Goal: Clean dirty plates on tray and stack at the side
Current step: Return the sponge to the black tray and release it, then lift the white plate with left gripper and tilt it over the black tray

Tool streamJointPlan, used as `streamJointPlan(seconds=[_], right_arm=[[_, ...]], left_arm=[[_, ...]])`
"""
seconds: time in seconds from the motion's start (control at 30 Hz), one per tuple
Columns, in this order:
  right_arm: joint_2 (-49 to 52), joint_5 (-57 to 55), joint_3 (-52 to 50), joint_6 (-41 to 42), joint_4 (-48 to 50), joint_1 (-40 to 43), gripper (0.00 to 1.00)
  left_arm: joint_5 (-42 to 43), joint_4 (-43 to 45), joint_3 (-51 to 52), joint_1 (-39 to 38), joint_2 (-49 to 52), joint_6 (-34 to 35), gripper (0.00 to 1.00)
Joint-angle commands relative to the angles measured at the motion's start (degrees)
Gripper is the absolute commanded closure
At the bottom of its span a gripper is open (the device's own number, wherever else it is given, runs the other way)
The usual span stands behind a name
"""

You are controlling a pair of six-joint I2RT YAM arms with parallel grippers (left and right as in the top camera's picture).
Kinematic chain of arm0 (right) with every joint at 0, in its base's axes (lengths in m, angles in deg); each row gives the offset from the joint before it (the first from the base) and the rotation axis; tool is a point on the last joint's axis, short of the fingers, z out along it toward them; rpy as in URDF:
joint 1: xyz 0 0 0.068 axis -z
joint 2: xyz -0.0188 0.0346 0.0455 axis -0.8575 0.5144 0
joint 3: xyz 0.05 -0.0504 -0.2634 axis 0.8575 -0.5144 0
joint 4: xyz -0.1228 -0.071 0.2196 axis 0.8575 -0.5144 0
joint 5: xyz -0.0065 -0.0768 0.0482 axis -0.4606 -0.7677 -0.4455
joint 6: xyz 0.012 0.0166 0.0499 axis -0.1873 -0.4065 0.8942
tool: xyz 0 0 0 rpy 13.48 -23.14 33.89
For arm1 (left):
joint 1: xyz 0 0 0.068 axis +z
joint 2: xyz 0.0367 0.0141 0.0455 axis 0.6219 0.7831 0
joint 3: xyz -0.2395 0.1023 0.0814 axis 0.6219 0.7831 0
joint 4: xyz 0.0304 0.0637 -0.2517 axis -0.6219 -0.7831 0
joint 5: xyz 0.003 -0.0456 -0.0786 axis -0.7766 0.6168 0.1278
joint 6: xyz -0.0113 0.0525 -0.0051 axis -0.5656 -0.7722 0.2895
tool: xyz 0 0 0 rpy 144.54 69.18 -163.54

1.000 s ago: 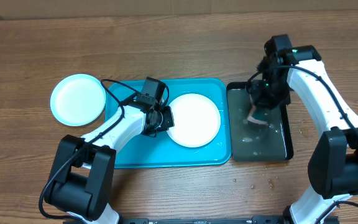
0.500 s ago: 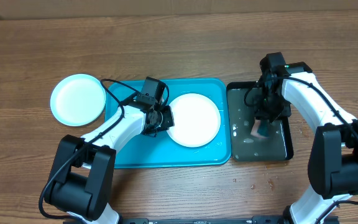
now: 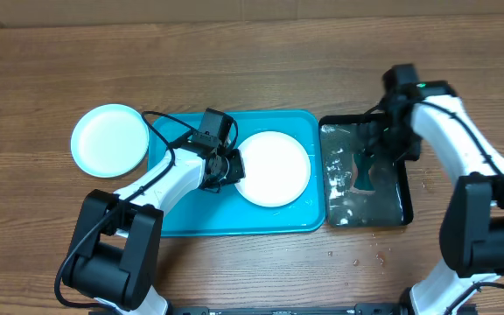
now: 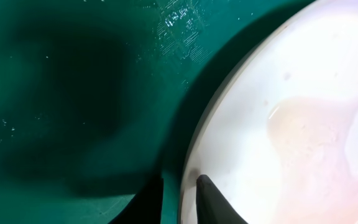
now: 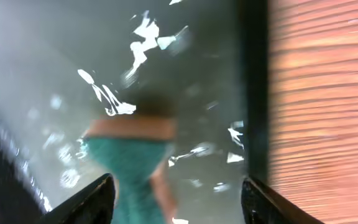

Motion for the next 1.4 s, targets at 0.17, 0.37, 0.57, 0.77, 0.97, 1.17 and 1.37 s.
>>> streamJointPlan(seconds=[0.17, 0.37, 0.57, 0.77, 0.97, 1.17, 1.37], right_arm=[[-0.7, 0.57, 2.23, 1.92, 0.85, 14.16, 0.23], [-0.7, 0.46, 2.21, 1.88, 4.15, 21.92, 0.0], [-0.7, 0.46, 2.19, 1.86, 9.53, 25.18, 0.0], [-0.7, 0.46, 2.16, 1.88, 11.32, 25.38, 0.0], [-0.7, 0.46, 2.16, 1.88, 11.39, 25.35, 0.0], [-0.7, 0.46, 2.16, 1.88, 11.39, 25.35, 0.0], [-0.7, 0.46, 2.16, 1.86, 11.39, 25.38, 0.0]], left_arm=[[-0.79, -1.07, 0.0, -0.44, 0.94, -0.79, 0.77], [-0.83, -1.05, 0.04, -0.44, 0.96, -0.76, 0.76], [-0.87, -1.01, 0.09, -0.44, 1.84, -0.79, 0.89], [-3.54, -1.53, -1.86, 0.15, 1.11, -3.39, 0.96], [-3.37, -6.1, -8.74, 1.2, -0.33, -4.22, 0.96], [-3.45, -10.56, -16.76, 1.07, -0.63, -7.26, 0.96], [-3.65, -11.21, -23.21, 0.98, -0.63, -7.67, 0.96]])
